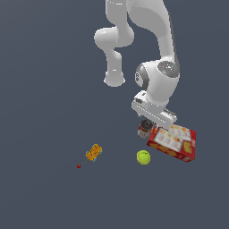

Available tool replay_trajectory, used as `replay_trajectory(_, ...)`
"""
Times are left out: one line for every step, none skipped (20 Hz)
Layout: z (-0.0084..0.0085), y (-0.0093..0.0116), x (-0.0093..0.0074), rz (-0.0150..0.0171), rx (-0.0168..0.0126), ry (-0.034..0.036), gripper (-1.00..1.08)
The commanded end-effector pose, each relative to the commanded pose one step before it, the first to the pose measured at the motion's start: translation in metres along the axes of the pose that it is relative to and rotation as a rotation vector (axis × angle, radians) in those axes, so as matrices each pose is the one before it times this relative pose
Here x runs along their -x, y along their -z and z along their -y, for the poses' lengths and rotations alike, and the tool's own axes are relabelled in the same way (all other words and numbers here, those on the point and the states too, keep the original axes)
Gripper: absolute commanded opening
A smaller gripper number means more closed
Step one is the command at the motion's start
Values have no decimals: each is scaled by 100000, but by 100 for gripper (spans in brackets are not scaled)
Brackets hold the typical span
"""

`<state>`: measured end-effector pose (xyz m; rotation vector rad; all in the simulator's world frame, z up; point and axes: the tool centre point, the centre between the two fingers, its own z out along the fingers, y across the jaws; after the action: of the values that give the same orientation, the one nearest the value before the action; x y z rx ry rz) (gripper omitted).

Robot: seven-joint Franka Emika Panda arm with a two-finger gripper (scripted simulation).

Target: Pick up a designated object from a clutter of objects.

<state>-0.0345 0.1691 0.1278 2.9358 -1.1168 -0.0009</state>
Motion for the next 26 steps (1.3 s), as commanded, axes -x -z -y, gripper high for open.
replay_trajectory(-6, -22, -23, -16, -21, -51, 100)
replay_trajectory(-1, -99, 5, 0, 0, 0, 100)
replay_trajectory(-1, -164, 9, 0, 0, 0, 100)
replay_trajectory(-2, -230, 13, 0, 0, 0, 100)
replay_trajectory(-2, -296, 17, 0, 0, 0, 100)
replay_trajectory(-23, -357, -11, 8, -17, -67, 100)
replay_trajectory(-4, -428, 25, 0, 0, 0, 100)
replay_trajectory(-4, -491, 29, 0, 0, 0, 100)
replay_trajectory(-23, -541, -1, 9, -18, -66, 100)
replay_trajectory(0, -519, 27, 0, 0, 0, 100)
replay_trajectory(-14, -452, -11, 4, -14, -67, 100)
replay_trajectory(10, -396, 13, 0, 0, 0, 100)
replay_trajectory(-4, -327, -24, -10, -5, -68, 100)
replay_trajectory(18, -267, 1, 0, 0, 0, 100)
replay_trajectory(18, -202, -3, 0, 0, 0, 100)
replay_trajectory(16, -141, -4, 0, 0, 0, 100)
replay_trajectory(11, -83, -4, 0, 0, 0, 100)
replay_trajectory(4, -27, -1, 0, 0, 0, 100)
replay_trajectory(0, 0, 0, 0, 0, 0, -100)
replay_trajectory(0, 0, 0, 0, 0, 0, -100)
replay_trajectory(0, 0, 0, 0, 0, 0, -100)
replay_trajectory(0, 0, 0, 0, 0, 0, -100)
replay_trajectory(0, 0, 0, 0, 0, 0, -100)
replay_trajectory(0, 0, 0, 0, 0, 0, -100)
replay_trajectory(0, 0, 0, 0, 0, 0, -100)
replay_trajectory(0, 0, 0, 0, 0, 0, -100)
